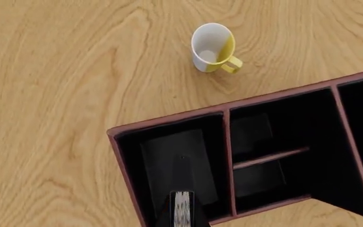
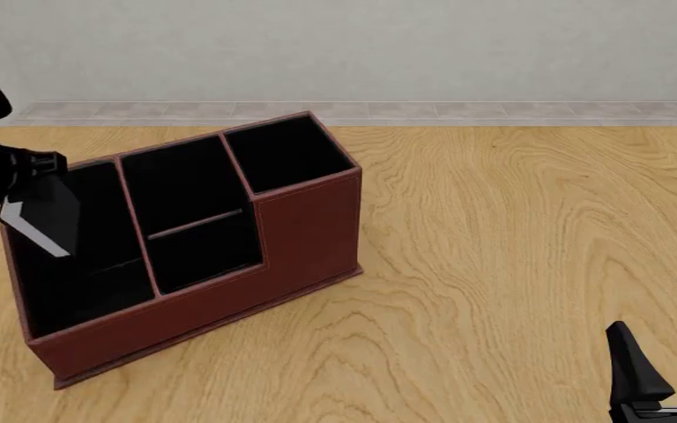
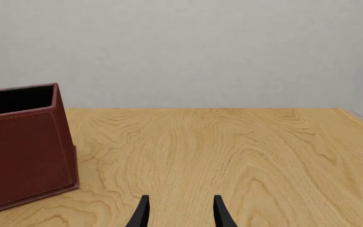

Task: Pick up the book and place it in the left compartment of the caddy.

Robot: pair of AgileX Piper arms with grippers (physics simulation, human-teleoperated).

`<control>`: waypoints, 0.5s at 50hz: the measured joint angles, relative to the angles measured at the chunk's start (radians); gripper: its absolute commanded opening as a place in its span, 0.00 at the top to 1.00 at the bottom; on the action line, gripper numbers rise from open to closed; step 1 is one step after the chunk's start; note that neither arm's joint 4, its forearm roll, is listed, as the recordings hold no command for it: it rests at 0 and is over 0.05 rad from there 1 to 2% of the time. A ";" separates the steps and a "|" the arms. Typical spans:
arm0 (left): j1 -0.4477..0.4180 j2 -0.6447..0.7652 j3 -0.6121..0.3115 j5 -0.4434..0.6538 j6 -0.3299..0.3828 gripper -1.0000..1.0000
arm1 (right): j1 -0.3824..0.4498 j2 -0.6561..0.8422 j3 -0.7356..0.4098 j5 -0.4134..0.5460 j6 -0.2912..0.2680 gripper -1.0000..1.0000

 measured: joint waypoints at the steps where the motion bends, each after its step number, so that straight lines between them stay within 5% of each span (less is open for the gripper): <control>1: 0.001 0.004 0.001 -0.005 0.001 1.00 | 0.000 0.000 0.000 0.000 0.000 0.00; 25: 0.020 0.051 0.076 -0.097 0.030 1.00 | 0.000 0.000 0.000 0.000 0.000 0.00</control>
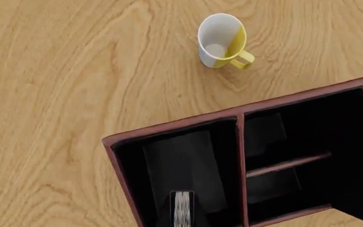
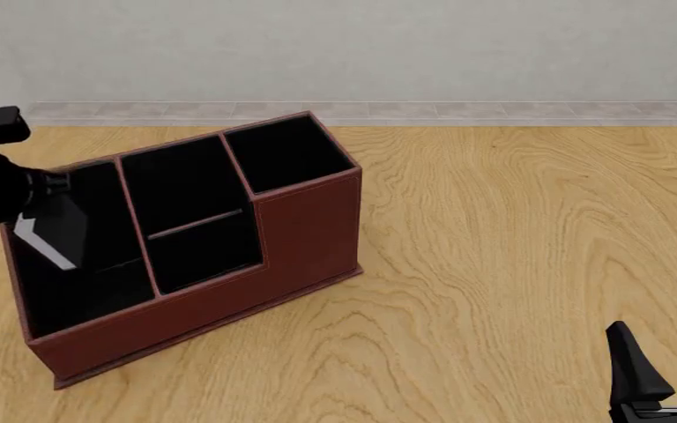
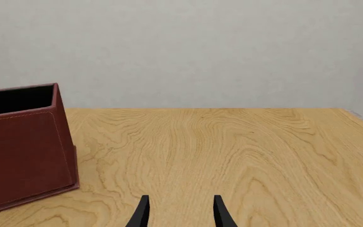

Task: Pick up the book and place it in the left compartment of the caddy.

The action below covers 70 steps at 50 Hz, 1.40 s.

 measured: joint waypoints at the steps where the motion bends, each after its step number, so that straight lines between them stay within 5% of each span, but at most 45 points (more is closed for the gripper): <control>1: 0.001 0.002 0.004 -0.005 0.000 1.00 | 0.000 0.000 0.000 0.000 0.000 0.00; 70: -0.016 0.078 0.197 -0.214 0.023 1.00 | 0.000 0.000 0.000 0.000 0.000 0.00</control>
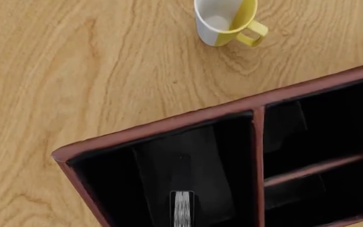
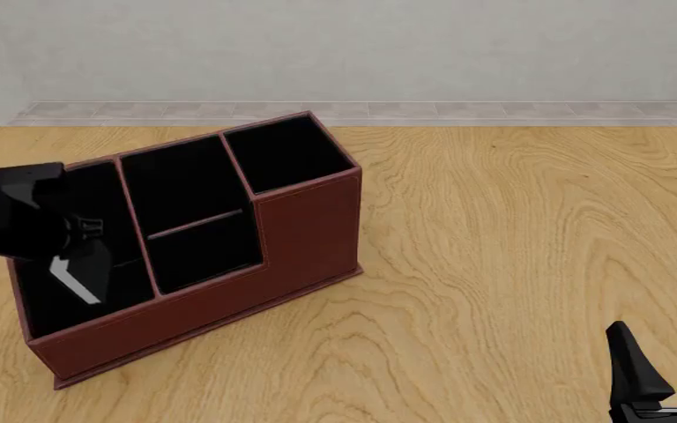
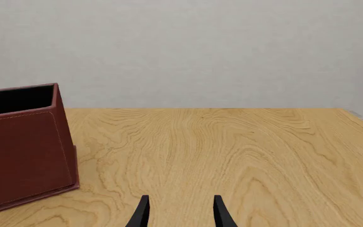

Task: Pick up the book and place it in the left compartment of the caddy.

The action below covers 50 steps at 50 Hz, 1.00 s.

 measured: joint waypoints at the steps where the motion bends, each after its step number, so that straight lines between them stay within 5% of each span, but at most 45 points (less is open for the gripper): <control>1: 0.000 0.003 0.002 -0.004 0.001 1.00 | 0.000 0.000 0.000 0.000 0.000 0.00; 50: -0.008 0.054 0.066 -0.101 0.016 1.00 | 0.000 0.000 0.000 0.000 0.000 0.00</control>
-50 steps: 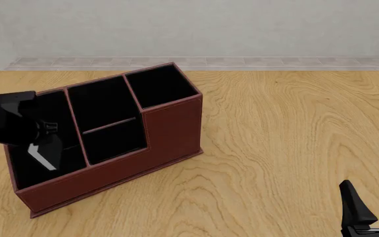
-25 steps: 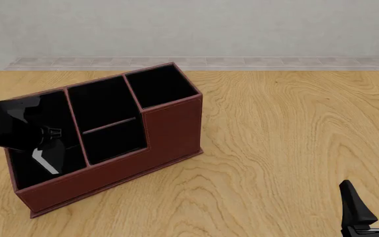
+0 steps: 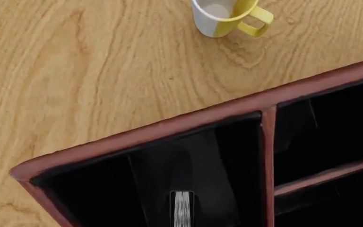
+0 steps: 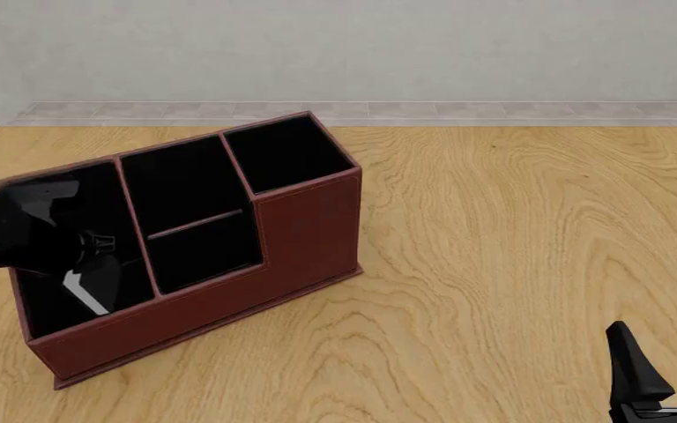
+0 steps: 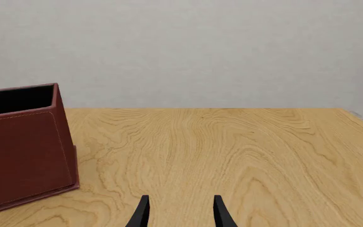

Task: Pick up the book and place it in the left compartment of the caddy.

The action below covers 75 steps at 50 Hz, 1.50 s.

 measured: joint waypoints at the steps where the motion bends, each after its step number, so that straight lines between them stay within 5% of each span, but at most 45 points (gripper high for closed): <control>1: 0.000 0.000 0.000 0.000 0.001 1.00 | 0.000 0.000 0.000 0.000 0.000 0.00; 6: 0.002 0.002 -0.001 0.000 0.003 1.00 | 0.000 0.000 0.000 0.000 0.000 0.00; 7: 0.001 0.002 -0.001 0.000 0.002 0.00 | 0.000 0.000 0.000 0.000 0.000 0.00; 45: -0.026 -0.078 -0.012 0.039 -0.002 0.00 | 0.000 0.000 0.000 0.000 0.000 0.00; 75: -0.102 -0.517 0.022 0.277 -0.083 0.00 | 0.000 0.000 0.000 0.000 0.000 0.00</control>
